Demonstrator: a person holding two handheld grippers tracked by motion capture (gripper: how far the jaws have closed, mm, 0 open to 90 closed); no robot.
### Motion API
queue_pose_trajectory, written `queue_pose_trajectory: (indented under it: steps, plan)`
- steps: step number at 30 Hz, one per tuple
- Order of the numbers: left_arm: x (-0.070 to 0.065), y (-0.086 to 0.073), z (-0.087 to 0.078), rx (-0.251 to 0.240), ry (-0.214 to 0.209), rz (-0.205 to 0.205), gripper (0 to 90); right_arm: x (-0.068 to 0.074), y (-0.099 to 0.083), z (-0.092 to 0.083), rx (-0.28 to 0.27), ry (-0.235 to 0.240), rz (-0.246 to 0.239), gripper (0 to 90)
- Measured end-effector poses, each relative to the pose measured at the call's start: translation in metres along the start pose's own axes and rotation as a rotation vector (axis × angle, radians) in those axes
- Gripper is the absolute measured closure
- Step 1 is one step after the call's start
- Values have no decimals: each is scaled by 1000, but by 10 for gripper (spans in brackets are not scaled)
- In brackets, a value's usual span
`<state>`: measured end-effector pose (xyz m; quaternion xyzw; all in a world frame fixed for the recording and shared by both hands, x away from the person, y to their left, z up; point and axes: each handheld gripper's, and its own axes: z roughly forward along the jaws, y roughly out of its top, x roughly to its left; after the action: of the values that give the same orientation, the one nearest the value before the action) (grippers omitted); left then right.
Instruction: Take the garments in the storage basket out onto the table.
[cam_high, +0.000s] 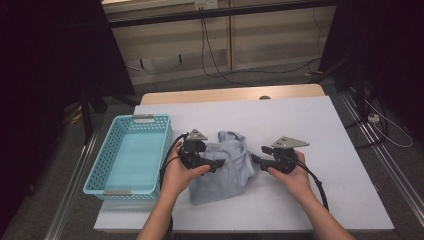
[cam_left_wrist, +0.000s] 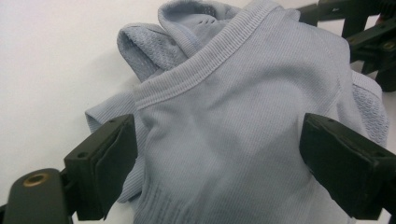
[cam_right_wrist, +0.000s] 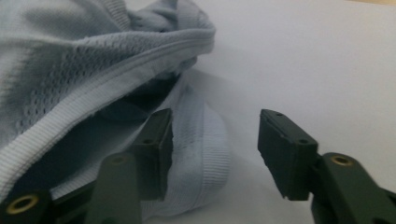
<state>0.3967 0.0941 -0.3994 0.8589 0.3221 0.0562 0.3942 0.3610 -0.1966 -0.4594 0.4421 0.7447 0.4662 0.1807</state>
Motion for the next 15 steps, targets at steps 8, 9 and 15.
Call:
queue_pose_trajectory:
  steps: [8,9,15]
  plan:
    - [-2,1,0,0,-3,8,121,2,0,-5,59,94,-55,849]
    - [-2,2,-1,0,-2,10,121,2,1,-8,49,93,-48,852]
    - [1,2,-7,-12,-6,1,119,3,-1,-32,14,86,-27,857]
